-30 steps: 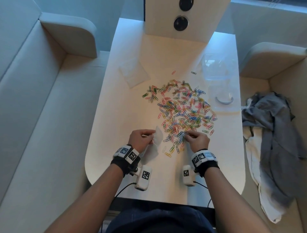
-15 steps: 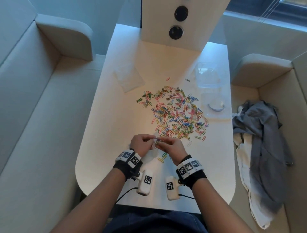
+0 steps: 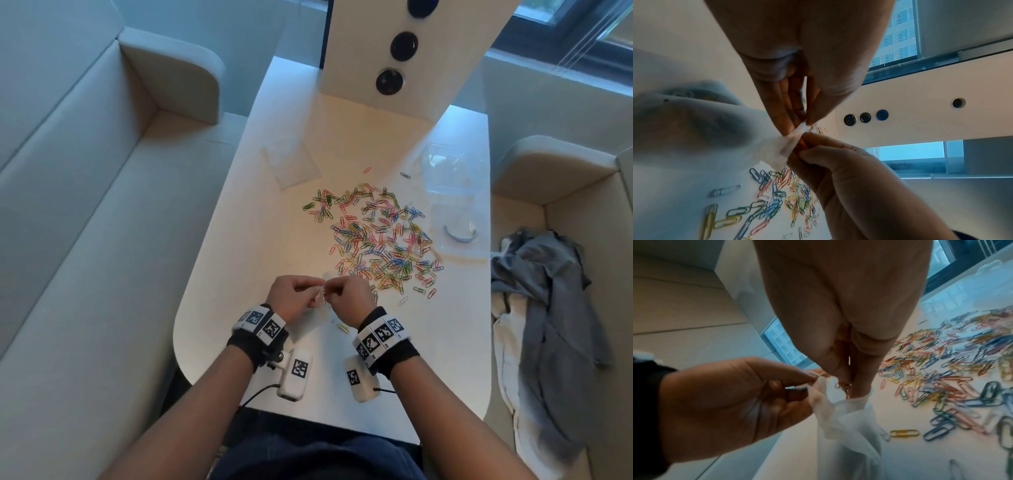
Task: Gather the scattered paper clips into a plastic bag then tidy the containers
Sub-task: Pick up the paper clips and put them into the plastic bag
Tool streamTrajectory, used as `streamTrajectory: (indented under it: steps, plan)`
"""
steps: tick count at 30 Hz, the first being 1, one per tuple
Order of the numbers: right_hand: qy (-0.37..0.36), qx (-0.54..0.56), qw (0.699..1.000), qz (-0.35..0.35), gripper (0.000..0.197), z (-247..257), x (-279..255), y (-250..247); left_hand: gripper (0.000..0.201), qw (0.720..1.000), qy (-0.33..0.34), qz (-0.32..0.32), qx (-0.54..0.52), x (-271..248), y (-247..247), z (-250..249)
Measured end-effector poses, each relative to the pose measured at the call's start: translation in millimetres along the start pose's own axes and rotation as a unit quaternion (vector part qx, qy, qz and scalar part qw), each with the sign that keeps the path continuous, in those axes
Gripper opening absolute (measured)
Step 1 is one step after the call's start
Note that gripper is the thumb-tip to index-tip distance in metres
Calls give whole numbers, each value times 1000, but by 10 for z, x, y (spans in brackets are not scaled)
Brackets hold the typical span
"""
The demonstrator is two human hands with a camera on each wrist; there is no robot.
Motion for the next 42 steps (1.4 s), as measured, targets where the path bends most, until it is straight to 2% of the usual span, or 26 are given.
streamTrajectory:
  steps: [2, 4, 8, 11, 13, 15, 18, 21, 23, 25, 28, 31, 35, 39, 42]
  plan:
    - [6, 7, 1000, -1, 21, 55, -16, 26, 15, 1000, 1, -1, -7, -12, -60, -4]
    - [8, 21, 1000, -22, 12, 94, -30, 15, 16, 1000, 8, -7, -13, -33, -123, -19]
    - [-40, -11, 999, -32, 8, 240, -115, -4, 21, 1000, 10, -19, -22, -99, -219, -15]
    - [-57, 71, 995, -26, 9, 239, -94, -158, 26, 998, 4, -52, -23, -141, -309, 6]
    - [-44, 111, 991, -61, 15, 114, 24, -300, 25, 997, 5, -69, -26, -175, -378, 2]
    - [-48, 16, 996, -78, 25, -15, 186, -286, 22, 996, 5, -81, -33, -207, -459, 7]
    - [-78, -171, 982, 29, 41, -199, 308, 165, 20, 993, -8, -108, -36, -245, -593, 57]
    - [-149, -314, 932, 99, 54, -495, 186, 592, 20, 989, -23, -138, -40, -301, -659, 126]
    - [-213, -409, 883, 84, 66, -749, 53, 722, 20, 987, -27, -153, -47, -328, -647, 156]
    - [-263, -450, 853, 42, 71, -986, -14, 707, 20, 986, -32, -160, -44, -331, -595, 168]
    - [-276, -442, 853, -3, 65, -1231, 33, 469, 17, 985, -41, -166, -36, -320, -458, 222]
    - [-238, -438, 867, -11, 55, -1287, 178, 222, 17, 983, -53, -172, -33, -348, -291, 245]
    - [-262, -421, 868, 2, 69, -1293, 314, -19, 17, 982, -56, -180, -13, -343, -110, 245]
    - [-270, -405, 874, 3, 50, -1239, 444, -213, 18, 983, -55, -177, -4, -303, 21, 222]
    - [-244, -349, 905, -11, 35, -1212, 555, -316, 21, 984, -60, -165, -3, -271, 102, 216]
Point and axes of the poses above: each hand's wrist, its own x-axis towards the middle knuckle, its own y-axis out of the palm, z = x × y, the point moved 6 cm from there along x, towards the middle knuckle, and after that the axes turned 11 degrees about y, right-handed, at the moved point
